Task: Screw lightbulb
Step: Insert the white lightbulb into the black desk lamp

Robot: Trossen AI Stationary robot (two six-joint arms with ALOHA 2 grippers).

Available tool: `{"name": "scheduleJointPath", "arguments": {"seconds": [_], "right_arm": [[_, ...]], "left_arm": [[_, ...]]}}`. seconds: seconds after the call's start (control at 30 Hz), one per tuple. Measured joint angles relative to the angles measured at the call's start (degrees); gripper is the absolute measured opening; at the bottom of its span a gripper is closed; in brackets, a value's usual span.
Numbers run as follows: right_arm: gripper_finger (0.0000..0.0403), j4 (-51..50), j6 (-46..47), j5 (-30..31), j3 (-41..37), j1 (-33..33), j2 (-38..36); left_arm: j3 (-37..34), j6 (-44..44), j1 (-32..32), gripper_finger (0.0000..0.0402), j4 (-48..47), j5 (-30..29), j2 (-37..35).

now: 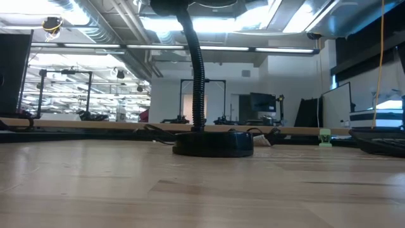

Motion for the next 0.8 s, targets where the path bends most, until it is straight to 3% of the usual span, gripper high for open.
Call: {"name": "scheduleJointPath", "arguments": {"seconds": [0.43,0.8], "right_arm": [[0.0314,0.23,-1.14,-2.56,0.00,0.11,-0.01],[0.0303,0.21,-7.46,-1.44,0.00,1.99,-0.02]], "left_arm": [[-0.02,-0.02,0.00,0.0249,0.18,0.00,0.00],[-0.02,-0.17,0.00,0.0249,0.11,0.00,0.00]]}}
